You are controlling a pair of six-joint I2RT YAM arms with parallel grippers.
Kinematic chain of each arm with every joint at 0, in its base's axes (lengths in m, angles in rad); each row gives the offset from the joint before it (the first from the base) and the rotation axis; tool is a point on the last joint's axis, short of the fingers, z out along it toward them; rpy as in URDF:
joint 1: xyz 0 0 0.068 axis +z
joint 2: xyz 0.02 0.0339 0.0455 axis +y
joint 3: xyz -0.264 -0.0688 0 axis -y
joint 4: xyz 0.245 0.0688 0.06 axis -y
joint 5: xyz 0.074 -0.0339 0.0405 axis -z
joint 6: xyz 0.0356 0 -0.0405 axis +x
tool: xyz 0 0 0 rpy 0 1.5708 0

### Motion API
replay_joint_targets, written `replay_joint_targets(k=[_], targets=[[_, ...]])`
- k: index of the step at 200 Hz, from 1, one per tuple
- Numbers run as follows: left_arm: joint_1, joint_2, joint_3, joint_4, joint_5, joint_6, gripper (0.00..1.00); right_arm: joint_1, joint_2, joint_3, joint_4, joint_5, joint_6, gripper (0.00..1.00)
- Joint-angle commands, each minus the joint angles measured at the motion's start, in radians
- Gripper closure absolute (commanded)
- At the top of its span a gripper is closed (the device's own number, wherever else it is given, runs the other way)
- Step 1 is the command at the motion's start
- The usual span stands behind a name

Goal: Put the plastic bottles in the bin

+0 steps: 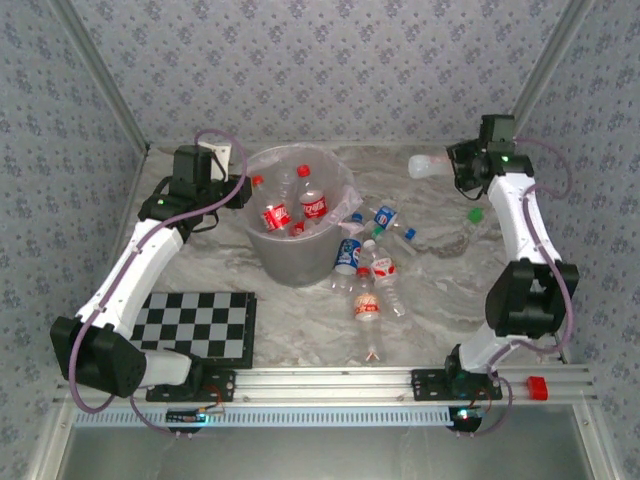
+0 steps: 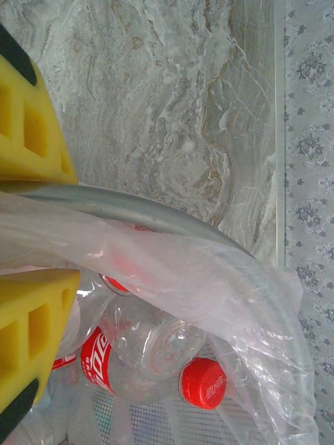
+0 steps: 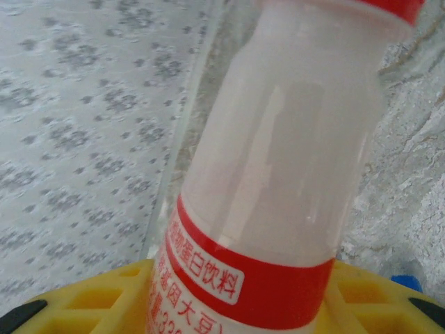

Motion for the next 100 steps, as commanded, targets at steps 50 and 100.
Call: replay_joint_targets(k=[50, 100], targets=[[0.002, 0.016, -0.001, -0.061, 0.008, 0.017, 0.66, 0.164, -0.131, 0.132, -0.069, -0.122, -0.391, 0.64], [0.002, 0.010, -0.002, -0.060, -0.001, 0.019, 0.66, 0.431, -0.147, 0.220, -0.017, -0.185, -0.638, 0.64]])
